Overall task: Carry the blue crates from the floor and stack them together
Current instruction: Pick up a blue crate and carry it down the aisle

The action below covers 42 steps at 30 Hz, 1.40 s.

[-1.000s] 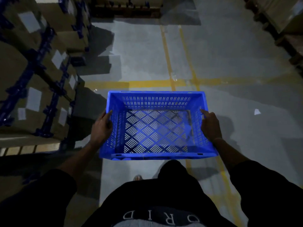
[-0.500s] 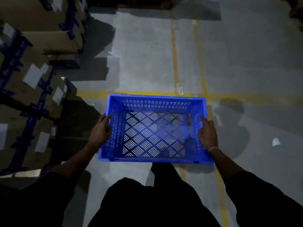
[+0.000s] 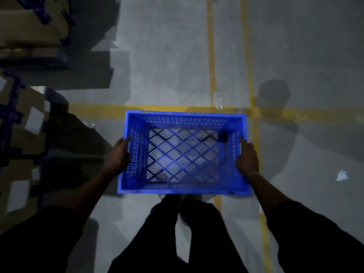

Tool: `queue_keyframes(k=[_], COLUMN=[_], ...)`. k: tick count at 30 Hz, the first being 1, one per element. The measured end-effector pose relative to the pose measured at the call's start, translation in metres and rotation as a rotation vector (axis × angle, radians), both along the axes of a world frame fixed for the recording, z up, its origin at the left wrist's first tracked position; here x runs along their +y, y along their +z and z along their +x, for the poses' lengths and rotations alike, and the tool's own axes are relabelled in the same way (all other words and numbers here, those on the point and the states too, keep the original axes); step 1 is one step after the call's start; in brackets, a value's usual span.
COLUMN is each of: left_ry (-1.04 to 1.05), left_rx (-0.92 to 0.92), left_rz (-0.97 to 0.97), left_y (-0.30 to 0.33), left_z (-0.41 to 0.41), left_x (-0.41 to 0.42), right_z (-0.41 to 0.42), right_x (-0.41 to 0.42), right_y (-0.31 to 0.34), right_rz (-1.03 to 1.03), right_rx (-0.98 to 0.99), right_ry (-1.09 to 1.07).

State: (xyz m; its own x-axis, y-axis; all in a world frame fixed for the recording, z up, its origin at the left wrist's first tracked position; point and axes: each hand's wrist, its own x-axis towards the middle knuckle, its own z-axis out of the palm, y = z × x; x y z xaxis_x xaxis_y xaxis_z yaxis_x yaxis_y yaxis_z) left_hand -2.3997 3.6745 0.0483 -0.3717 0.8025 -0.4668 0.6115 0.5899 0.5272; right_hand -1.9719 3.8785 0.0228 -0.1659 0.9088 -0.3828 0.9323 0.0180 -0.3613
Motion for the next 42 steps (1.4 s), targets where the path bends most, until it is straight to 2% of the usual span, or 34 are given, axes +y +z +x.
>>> queue_keyframes(k=[9, 14, 23, 31, 37, 42], left_ry=[0.116, 0.165, 0.189, 0.264, 0.146, 0.109], left_rx=[-0.13, -0.254, -0.299, -0.227, -0.19, -0.153], left_rz=[-0.052, 0.002, 0.047, 0.037, -0.036, -0.074], left_y=[-0.192, -0.308, -0.429, -0.457, -0.463, -0.4], left_z=[-0.034, -0.045, -0.051, -0.043, -0.047, -0.019], left_x=[0.065, 0.089, 0.139, 0.159, 0.163, 0.18], right_z=[-0.032, -0.034, -0.046, -0.057, -0.062, -0.067], right_x=[0.075, 0.114, 0.17, 0.176, 0.174, 0.169], right_y=[-0.174, -0.285, -0.404, -0.438, -0.432, -0.404], right_rz=[-0.087, -0.103, -0.12, -0.138, -0.247, -0.318], right_rx=[-0.005, -0.006, -0.016, 0.001, -0.001, -0.002], right_ry=[-0.004, 0.013, 0.011, -0.01, -0.039, -0.066])
